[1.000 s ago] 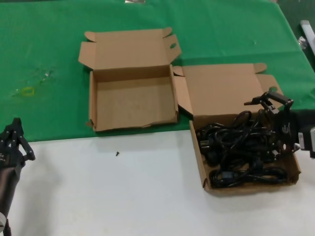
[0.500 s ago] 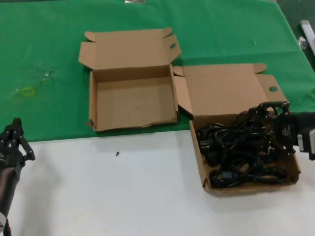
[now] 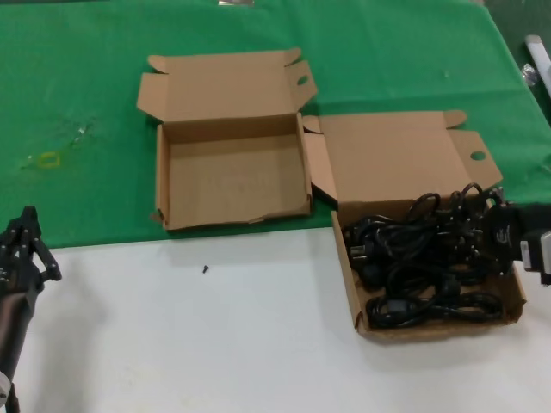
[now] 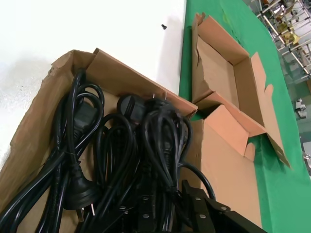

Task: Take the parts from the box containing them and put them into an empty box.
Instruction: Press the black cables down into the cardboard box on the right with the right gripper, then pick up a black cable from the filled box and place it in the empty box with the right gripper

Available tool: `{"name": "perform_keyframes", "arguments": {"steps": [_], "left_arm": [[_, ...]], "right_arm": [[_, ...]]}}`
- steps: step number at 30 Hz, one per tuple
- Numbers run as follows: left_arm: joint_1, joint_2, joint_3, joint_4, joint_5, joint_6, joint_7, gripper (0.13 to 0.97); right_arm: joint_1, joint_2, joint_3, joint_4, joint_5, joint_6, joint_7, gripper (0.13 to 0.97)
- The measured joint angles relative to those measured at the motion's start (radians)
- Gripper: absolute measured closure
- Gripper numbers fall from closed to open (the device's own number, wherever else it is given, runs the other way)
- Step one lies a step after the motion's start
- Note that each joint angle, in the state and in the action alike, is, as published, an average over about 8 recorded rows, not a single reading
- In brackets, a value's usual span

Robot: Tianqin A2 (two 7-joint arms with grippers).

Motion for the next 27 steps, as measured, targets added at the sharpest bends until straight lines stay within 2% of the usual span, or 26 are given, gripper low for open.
{"name": "perform_keyframes", "arguments": {"steps": [5,14,27], "left_arm": [[0.0,0.0,0.0,0.0,0.0,0.0,0.0,0.955],[0.0,0.0,0.0,0.0,0.0,0.0,0.0,0.955],[0.0,0.0,0.0,0.0,0.0,0.0,0.0,0.955]], "right_arm": [[0.005,-0.007,-0.002,-0.015,-0.002,0.003,-0.012,0.84],[0.0,0.003,0.01,0.001,0.009,0.001,0.0,0.881],[-0.037,0.087,0.052,0.146,0.042,-0.011,0.169,0.882]]}}
